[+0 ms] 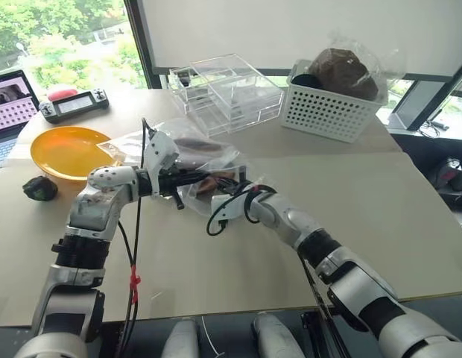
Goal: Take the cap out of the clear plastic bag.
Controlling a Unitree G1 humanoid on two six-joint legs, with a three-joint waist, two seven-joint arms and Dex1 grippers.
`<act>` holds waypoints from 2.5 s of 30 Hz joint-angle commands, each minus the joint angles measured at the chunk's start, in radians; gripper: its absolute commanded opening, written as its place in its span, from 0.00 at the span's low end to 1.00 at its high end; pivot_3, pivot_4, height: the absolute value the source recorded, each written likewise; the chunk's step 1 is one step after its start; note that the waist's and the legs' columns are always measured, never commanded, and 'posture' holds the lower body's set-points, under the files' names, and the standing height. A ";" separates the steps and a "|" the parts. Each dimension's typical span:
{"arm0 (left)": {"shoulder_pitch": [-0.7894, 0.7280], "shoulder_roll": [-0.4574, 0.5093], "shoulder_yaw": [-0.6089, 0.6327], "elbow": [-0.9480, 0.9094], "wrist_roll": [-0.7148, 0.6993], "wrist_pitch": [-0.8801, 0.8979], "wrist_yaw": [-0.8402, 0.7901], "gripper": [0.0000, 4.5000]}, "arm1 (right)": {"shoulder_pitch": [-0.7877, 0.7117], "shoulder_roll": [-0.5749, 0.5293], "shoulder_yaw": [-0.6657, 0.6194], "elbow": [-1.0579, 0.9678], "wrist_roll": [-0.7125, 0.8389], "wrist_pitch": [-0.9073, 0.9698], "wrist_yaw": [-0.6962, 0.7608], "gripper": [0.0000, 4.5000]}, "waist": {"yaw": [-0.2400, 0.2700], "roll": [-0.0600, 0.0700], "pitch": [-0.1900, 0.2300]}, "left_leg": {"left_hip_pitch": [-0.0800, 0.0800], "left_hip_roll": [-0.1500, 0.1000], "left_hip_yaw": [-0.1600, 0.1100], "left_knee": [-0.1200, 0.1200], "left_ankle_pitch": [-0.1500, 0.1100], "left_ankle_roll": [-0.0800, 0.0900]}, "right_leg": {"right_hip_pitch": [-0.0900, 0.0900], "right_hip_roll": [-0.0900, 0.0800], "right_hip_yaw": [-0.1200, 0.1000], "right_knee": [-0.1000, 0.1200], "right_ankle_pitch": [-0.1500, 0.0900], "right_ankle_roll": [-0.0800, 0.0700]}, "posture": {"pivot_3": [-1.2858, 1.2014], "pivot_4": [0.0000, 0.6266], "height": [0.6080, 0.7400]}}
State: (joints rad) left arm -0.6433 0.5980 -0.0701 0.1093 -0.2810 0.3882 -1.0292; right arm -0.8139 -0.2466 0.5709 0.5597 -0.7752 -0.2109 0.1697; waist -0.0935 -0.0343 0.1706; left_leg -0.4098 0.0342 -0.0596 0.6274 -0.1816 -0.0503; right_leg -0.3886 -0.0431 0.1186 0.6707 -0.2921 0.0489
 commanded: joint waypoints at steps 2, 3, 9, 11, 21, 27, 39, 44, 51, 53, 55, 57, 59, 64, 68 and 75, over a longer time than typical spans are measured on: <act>0.051 -0.006 -0.033 0.025 0.086 -0.144 0.036 0.00 | 0.105 -0.028 -0.025 -0.103 0.051 0.043 0.089 0.02 | 0.001 0.000 0.000 | 0.001 0.000 0.000 0.000 0.000 0.000 | 0.000 0.000 0.000 0.000 0.000 0.000 | 0.52 0.24 0.96; 0.064 -0.014 -0.031 0.023 0.086 -0.154 0.044 0.00 | 0.126 -0.032 -0.031 -0.127 0.054 0.053 0.098 0.02 | 0.002 0.000 0.000 | 0.000 0.000 0.000 0.000 0.000 0.000 | 0.000 0.000 0.000 0.000 0.000 0.000 | 0.52 0.24 0.96; 0.111 -0.062 -0.020 -0.002 0.082 -0.175 0.090 0.00 | 0.238 -0.060 -0.062 -0.261 0.078 0.089 0.143 0.02 | 0.022 0.000 0.000 | 0.001 0.000 0.000 0.000 0.000 0.000 | 0.001 0.000 0.000 0.000 0.000 0.000 | 0.52 0.24 0.96; 0.118 -0.070 -0.025 -0.009 0.090 -0.179 0.100 0.00 | 0.270 -0.071 -0.072 -0.304 0.093 0.092 0.162 0.02 | 0.027 0.000 0.000 | 0.000 0.000 0.000 0.000 0.000 0.000 | 0.001 0.000 0.000 -0.001 0.000 0.000 | 0.52 0.24 0.96; 0.136 -0.078 -0.025 -0.024 0.103 -0.177 0.135 0.00 | 0.477 -0.166 -0.177 -0.614 0.165 0.109 0.229 0.02 | 0.041 0.000 0.000 | -0.001 0.000 0.000 0.000 0.000 0.000 | 0.001 0.000 0.000 -0.004 0.000 0.000 | 0.52 0.24 0.96; 0.140 -0.068 -0.024 -0.024 0.097 -0.179 0.142 0.00 | 0.531 -0.214 -0.339 -0.770 0.211 0.275 0.294 0.02 | 0.052 0.000 0.000 | -0.001 0.000 0.000 0.000 0.000 0.000 | 0.002 0.000 -0.001 -0.004 -0.001 0.002 | 0.52 0.24 0.96; 0.133 -0.063 -0.036 -0.012 0.098 -0.185 0.139 0.00 | 0.441 -0.065 -0.287 -0.887 0.275 0.498 0.346 0.02 | 0.053 -0.001 0.000 | -0.001 0.000 0.000 0.000 0.000 0.000 | 0.001 0.000 -0.001 -0.005 -0.001 0.001 | 0.52 0.24 0.96; 0.120 -0.062 -0.038 0.018 0.109 -0.201 0.139 0.00 | 0.376 0.097 -0.218 -0.909 0.312 0.619 0.384 0.02 | 0.038 0.000 0.000 | -0.001 0.001 0.000 0.000 0.000 0.000 | 0.001 0.000 -0.001 -0.004 -0.001 0.001 | 0.52 0.24 0.96; 0.110 -0.071 -0.036 0.040 0.120 -0.217 0.130 0.00 | 0.314 -0.005 -0.057 -0.743 0.101 0.548 0.375 0.02 | 0.027 0.000 0.000 | -0.001 0.000 0.001 0.000 0.000 0.000 | 0.001 0.000 -0.001 -0.004 -0.001 0.001 | 0.52 0.24 0.96; 0.109 -0.074 -0.037 0.045 0.124 -0.220 0.129 0.00 | 0.289 -0.053 -0.009 -0.683 0.018 0.503 0.341 0.02 | 0.027 0.000 0.000 | 0.000 0.000 0.000 0.000 0.000 0.000 | 0.001 0.000 -0.001 -0.004 -0.001 0.001 | 0.52 0.24 0.96; 0.106 -0.076 -0.039 0.050 0.126 -0.221 0.127 0.00 | 0.270 -0.085 0.033 -0.624 -0.047 0.463 0.309 0.02 | 0.025 -0.001 0.000 | 0.000 0.001 0.001 0.000 0.000 0.000 | 0.001 0.000 -0.001 -0.004 -0.001 0.002 | 0.52 0.24 0.96; 0.104 -0.076 -0.040 0.054 0.127 -0.222 0.124 0.00 | 0.269 -0.096 0.065 -0.568 -0.090 0.423 0.259 0.02 | 0.026 -0.001 0.000 | 0.000 0.000 0.001 0.000 0.000 0.000 | 0.001 0.000 -0.001 -0.004 -0.001 0.002 | 0.52 0.24 0.96; 0.102 -0.077 -0.042 0.058 0.129 -0.225 0.122 0.00 | 0.278 -0.099 0.081 -0.527 -0.122 0.383 0.197 0.02 | 0.026 -0.001 0.000 | -0.001 0.000 0.001 0.000 0.000 0.000 | 0.001 0.000 -0.001 -0.004 0.000 0.001 | 0.52 0.24 0.96; 0.102 -0.078 -0.043 0.065 0.130 -0.232 0.117 0.00 | 0.313 -0.123 0.114 -0.456 -0.233 0.305 0.012 0.02 | 0.026 -0.001 0.000 | 0.000 0.000 0.001 0.000 0.000 0.000 | 0.001 0.000 0.000 -0.004 0.000 0.001 | 0.52 0.24 0.96; 0.104 -0.080 -0.043 0.073 0.131 -0.239 0.113 0.00 | 0.356 -0.127 0.131 -0.388 -0.283 0.266 -0.117 0.02 | 0.023 -0.002 -0.001 | 0.002 0.000 0.001 0.000 0.000 0.000 | 0.002 0.000 0.000 -0.004 0.000 0.001 | 0.52 0.24 0.96; 0.111 -0.079 -0.041 0.078 0.131 -0.245 0.108 0.00 | 0.404 -0.119 0.127 -0.379 -0.350 0.278 -0.225 0.02 | 0.024 -0.005 -0.004 | 0.005 0.001 0.001 0.000 0.000 0.000 | 0.005 0.000 0.001 -0.004 -0.002 0.004 | 0.52 0.24 0.96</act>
State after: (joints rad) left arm -0.5324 0.5175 -0.1186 0.1929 -0.1504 0.1614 -0.9200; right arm -0.4522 -0.3572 0.6626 0.1137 -1.0792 0.0519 -0.0560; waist -0.0692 -0.0393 0.1665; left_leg -0.4047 0.0347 -0.0586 0.6269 -0.1816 -0.0503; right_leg -0.3832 -0.0429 0.1191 0.6664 -0.2941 0.0525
